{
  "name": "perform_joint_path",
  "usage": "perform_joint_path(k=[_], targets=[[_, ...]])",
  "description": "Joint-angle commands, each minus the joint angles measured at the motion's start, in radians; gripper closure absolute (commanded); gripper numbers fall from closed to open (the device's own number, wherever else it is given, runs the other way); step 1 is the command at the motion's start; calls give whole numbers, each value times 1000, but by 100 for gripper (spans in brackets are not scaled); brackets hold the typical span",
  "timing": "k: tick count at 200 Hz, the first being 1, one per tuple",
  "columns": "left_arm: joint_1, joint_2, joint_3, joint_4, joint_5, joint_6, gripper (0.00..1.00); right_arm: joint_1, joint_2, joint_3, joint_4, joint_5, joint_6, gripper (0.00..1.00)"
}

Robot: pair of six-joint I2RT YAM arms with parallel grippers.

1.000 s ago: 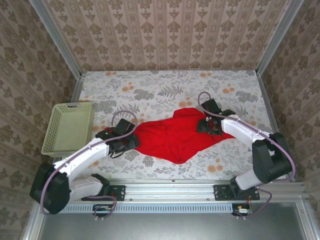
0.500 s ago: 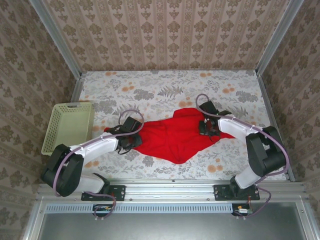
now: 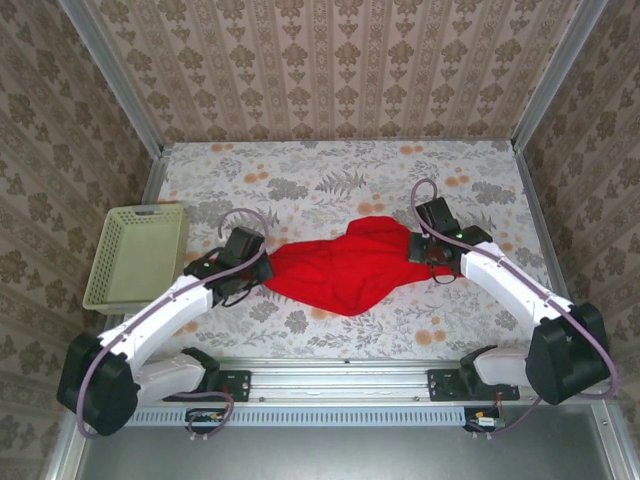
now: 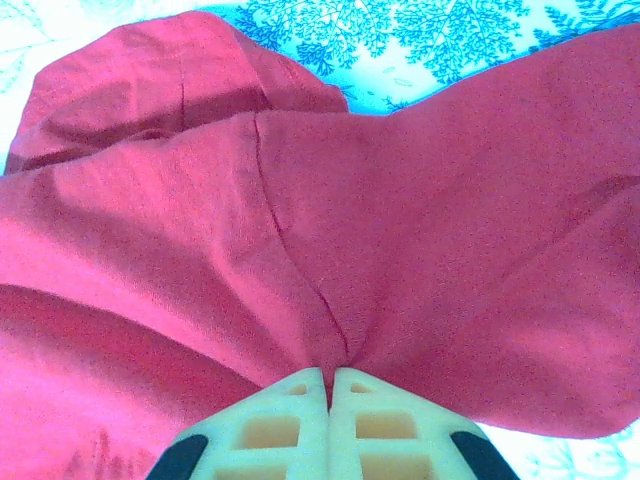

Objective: Fold the inside-out t-shirt

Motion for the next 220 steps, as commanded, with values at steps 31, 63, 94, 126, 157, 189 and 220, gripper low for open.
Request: perform_joint_path(k=[31, 63, 94, 126, 157, 189, 220], targets=[[245, -83, 387, -226, 18, 197, 100, 7, -150, 300, -225, 56, -66, 100], [350, 23, 769, -313, 68, 284, 100, 66, -164, 584, -308, 57, -89, 100], [389, 170, 1071, -372, 101, 353, 100, 242, -157, 690, -310, 106, -46, 100], [442, 289, 1287, -362, 113, 399, 100, 483, -98, 645, -220, 139, 17, 100], [426, 440, 1466, -337, 192, 405, 100, 595, -79, 510, -95, 147, 147, 100], [258, 616, 1536, -309, 181, 436, 100, 593, -150, 198, 108, 90, 383, 100], [53, 881, 1600, -302, 190, 433, 100, 591, -253, -102, 189, 95, 623, 100]])
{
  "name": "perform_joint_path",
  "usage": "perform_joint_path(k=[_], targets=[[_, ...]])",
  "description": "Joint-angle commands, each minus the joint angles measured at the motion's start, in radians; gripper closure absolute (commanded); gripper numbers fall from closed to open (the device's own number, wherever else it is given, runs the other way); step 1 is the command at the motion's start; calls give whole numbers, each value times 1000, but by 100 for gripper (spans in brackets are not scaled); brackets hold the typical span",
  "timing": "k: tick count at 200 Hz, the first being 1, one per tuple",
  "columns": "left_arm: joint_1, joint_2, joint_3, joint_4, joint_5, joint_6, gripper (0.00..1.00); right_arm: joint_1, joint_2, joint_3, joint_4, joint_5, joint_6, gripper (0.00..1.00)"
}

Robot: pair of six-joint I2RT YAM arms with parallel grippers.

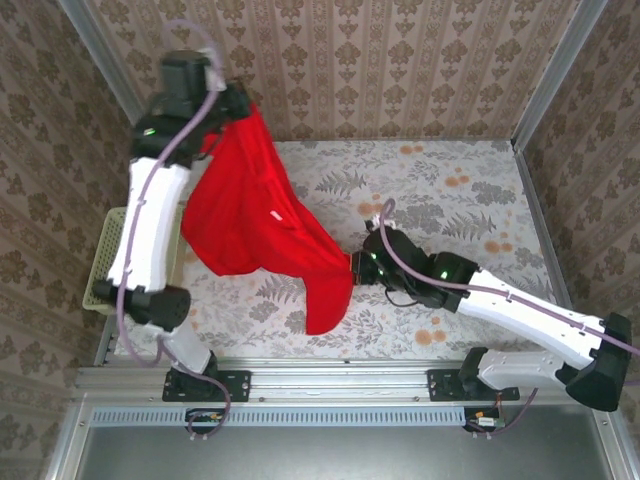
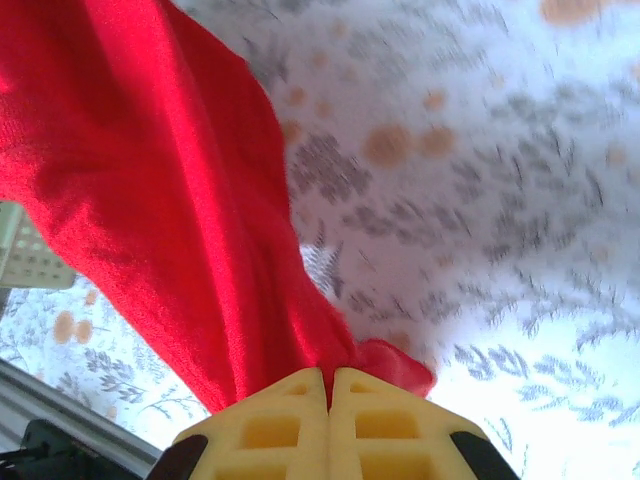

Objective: Fold the inside-out t-shirt

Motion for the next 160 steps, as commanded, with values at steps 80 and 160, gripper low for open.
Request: perform_joint_path(k=[80, 160], targets=[[-290, 746, 447, -151, 182, 13, 28, -165, -385, -411, -30, 66, 369, 100], [-237, -258, -938, 38, -298, -177, 5, -431, -257, -388, 29, -93, 160, 100]])
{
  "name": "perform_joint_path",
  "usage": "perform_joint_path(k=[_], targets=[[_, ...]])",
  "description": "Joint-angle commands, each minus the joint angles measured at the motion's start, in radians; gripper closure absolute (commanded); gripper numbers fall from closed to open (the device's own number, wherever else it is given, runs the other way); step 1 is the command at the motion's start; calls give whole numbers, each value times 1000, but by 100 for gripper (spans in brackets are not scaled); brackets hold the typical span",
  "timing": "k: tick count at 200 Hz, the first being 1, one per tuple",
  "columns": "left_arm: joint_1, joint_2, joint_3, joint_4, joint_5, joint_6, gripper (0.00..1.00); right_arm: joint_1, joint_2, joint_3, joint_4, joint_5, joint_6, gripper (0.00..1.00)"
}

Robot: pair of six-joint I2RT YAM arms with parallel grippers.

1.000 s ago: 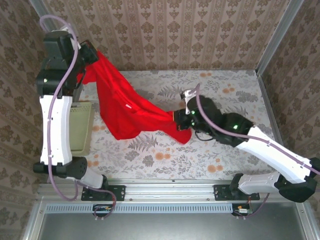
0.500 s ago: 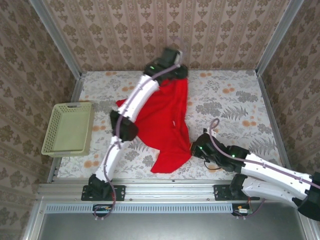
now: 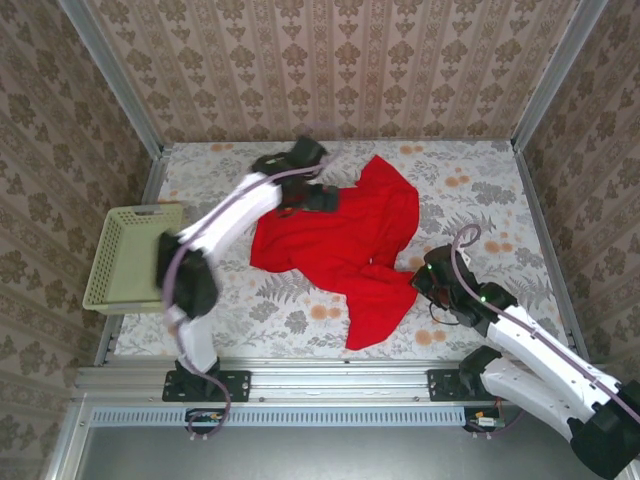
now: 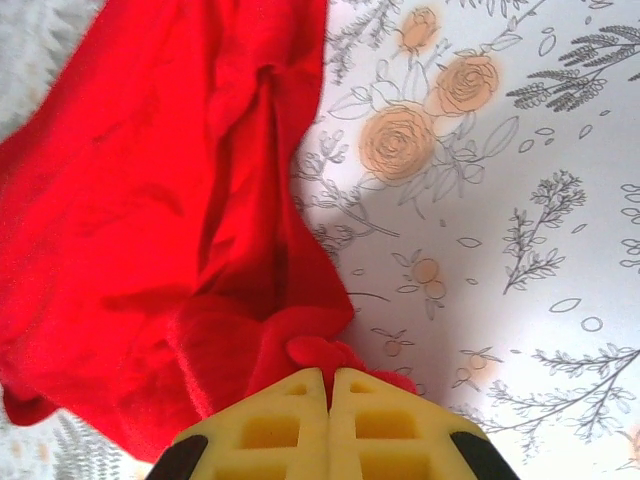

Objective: Fold the inside-out t-shirt

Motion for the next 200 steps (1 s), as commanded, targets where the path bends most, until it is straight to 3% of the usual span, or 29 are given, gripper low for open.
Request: perform_joint_path(k=[1, 29, 57, 125, 160, 176, 200], targets=[[13, -210, -333, 72, -159, -141, 5, -15, 28, 12, 20, -49, -72, 100], [21, -398, -661, 180, -121, -266, 12, -25, 41, 40, 11, -44, -114, 100], [40, -448, -858, 334, -56, -370, 19, -29, 62, 66, 12, -51, -136, 100], [76, -324, -954, 589, -32, -385, 30, -29, 70, 70, 25, -77, -134, 100], [86, -256, -950, 618, -18, -399, 42, -30, 63, 81, 4, -69, -141, 100], [96, -237, -948, 628, -20, -395, 53, -34, 55, 93, -5, -62, -150, 100], [129, -230, -923, 630, 7, -326, 88, -72, 44, 131, -52, -68, -179, 100]])
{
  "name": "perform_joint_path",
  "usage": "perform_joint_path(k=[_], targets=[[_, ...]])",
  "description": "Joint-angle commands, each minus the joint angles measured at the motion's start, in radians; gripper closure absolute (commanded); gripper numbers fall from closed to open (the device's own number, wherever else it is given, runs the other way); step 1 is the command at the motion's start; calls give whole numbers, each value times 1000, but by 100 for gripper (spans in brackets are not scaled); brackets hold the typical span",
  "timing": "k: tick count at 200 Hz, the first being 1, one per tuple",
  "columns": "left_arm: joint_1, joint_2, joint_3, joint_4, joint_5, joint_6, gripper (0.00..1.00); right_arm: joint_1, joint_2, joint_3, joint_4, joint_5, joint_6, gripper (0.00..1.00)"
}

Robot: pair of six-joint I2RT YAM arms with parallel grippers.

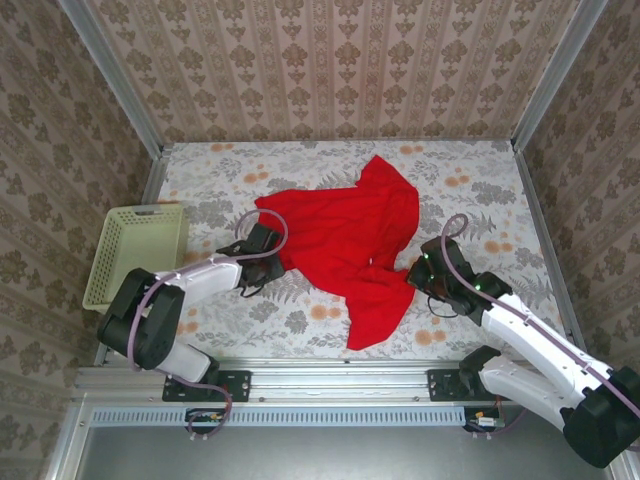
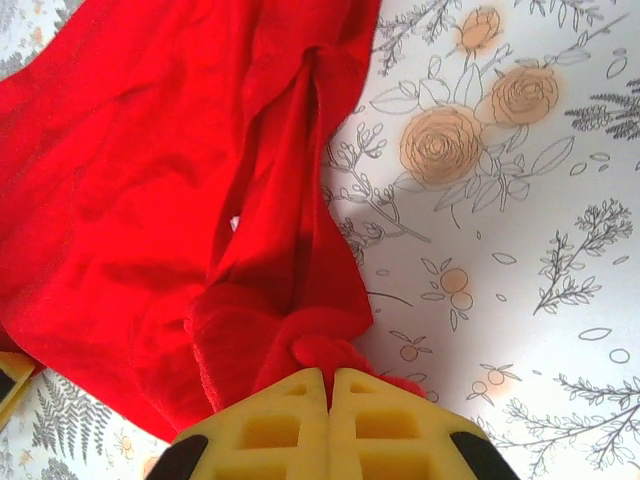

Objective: Fold the inside-out t-shirt

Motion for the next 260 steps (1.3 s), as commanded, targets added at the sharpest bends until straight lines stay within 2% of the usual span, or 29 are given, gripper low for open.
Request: perform_joint_path(k=[1, 11, 28, 52, 56, 83, 116, 140, 173, 192, 219, 227, 234, 251, 260], targets=[[31, 2, 20, 17, 21, 57, 89, -39, -25, 67, -62, -6, -46, 100], [46, -14, 43, -15, 16, 97, 100, -76, -36, 93, -85, -24, -69, 100], [73, -88, 75, -69, 20, 166, 100, -154, -50, 163, -129, -63, -126, 100], [86, -277, 136, -183, 7, 259, 100, -253, -38, 299, -217, -107, -210, 100], [115, -310, 149, -205, 5, 272, 100, -267, -33, 321, -232, -113, -222, 100], [166, -507, 249, -318, -6, 343, 100, -335, 6, 468, -315, -119, -286, 100], [290, -567, 336, -355, 29, 403, 100, -385, 81, 589, -356, -120, -319, 100], [406, -468, 355, -294, 193, 400, 100, -425, 176, 596, -309, -166, -334, 100], [420, -205, 434, -225, 329, 417, 100, -434, 365, 580, -194, -235, -334, 100], [420, -50, 488, -196, 362, 408, 100, -436, 473, 582, -124, -241, -333, 100], [422, 164, 595, -206, 350, 417, 100, -443, 685, 638, -77, -234, -344, 100], [422, 226, 636, -219, 346, 424, 100, -446, 738, 658, -64, -229, -353, 95], [422, 276, 671, -230, 340, 431, 95, -449, 785, 682, -62, -227, -361, 89], [422, 367, 749, -267, 307, 434, 69, -460, 871, 738, -74, -216, -388, 67], [423, 397, 783, -297, 294, 433, 60, -466, 882, 747, -88, -200, -400, 59]])
